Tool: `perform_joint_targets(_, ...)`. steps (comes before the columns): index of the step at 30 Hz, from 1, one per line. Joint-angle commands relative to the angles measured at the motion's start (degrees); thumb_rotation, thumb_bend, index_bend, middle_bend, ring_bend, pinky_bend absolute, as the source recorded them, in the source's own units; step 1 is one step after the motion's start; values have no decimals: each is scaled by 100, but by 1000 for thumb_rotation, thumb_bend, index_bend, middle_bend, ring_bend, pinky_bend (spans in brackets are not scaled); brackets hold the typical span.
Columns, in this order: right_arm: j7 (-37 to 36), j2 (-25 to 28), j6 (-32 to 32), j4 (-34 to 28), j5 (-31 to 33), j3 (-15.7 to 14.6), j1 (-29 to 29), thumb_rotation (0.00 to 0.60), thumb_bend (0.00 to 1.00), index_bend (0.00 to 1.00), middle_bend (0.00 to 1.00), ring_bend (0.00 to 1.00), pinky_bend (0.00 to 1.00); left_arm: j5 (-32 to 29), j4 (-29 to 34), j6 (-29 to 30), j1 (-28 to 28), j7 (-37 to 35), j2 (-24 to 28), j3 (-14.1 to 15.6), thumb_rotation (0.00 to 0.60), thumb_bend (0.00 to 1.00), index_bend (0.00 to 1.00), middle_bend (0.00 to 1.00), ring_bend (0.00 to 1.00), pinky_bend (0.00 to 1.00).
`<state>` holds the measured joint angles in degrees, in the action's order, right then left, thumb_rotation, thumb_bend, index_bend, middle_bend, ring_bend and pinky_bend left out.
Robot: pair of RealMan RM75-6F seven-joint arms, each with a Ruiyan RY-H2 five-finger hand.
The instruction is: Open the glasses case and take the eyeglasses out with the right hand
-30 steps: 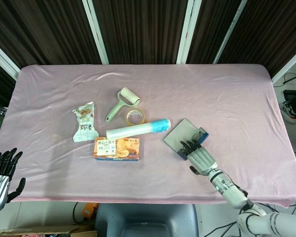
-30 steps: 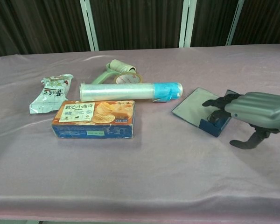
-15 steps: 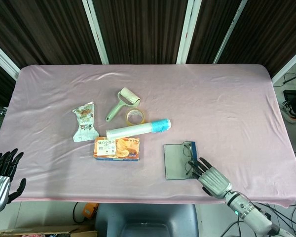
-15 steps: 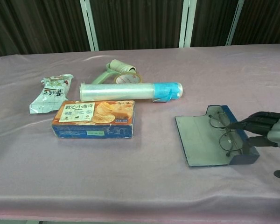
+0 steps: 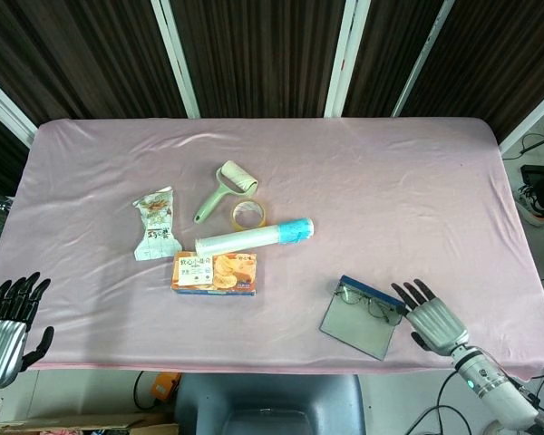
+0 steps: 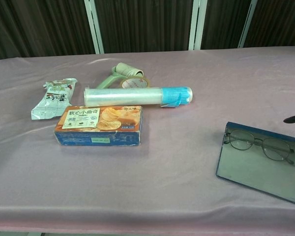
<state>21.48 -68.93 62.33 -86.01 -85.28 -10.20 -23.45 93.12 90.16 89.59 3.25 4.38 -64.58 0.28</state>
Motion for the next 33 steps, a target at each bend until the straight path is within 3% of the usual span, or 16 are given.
perform_joint_targets(1,125,-149,-113,260,317,276,-25,600,504,463,20,0,0,-10,1,-8,4,-2,2,-4,600,403,0,0,0,0)
perform_joint_targets(10,361,-692,-264,877,770,940,-312,600,505,463,20,0,0,-47,5,-2,-1,-41,17,-19,600,404,0,0,0,0)
perform_joint_targets(17,-170,-484,-180,555,578,924,-241,600,505,475,20,0,0,-36,-3,40,-22,-107,37,-14,600,403,0,0,0,0)
perform_joint_targets(21,-652,-593,180,769,315,1072,-216,600,505,491,18,0,0,-24,-8,32,-15,-139,49,-9,600,415,0,0,0,0)
perform_joint_targets(26,-832,-756,-145,958,320,1211,-472,600,505,521,13,0,0,-14,-1,46,-21,-138,48,-6,600,415,0,0,0,0)
perform_joint_targets(33,-650,-947,-489,1072,302,1162,-654,600,505,539,14,0,0,-9,-12,113,-54,-158,48,-11,600,415,0,0,0,0)
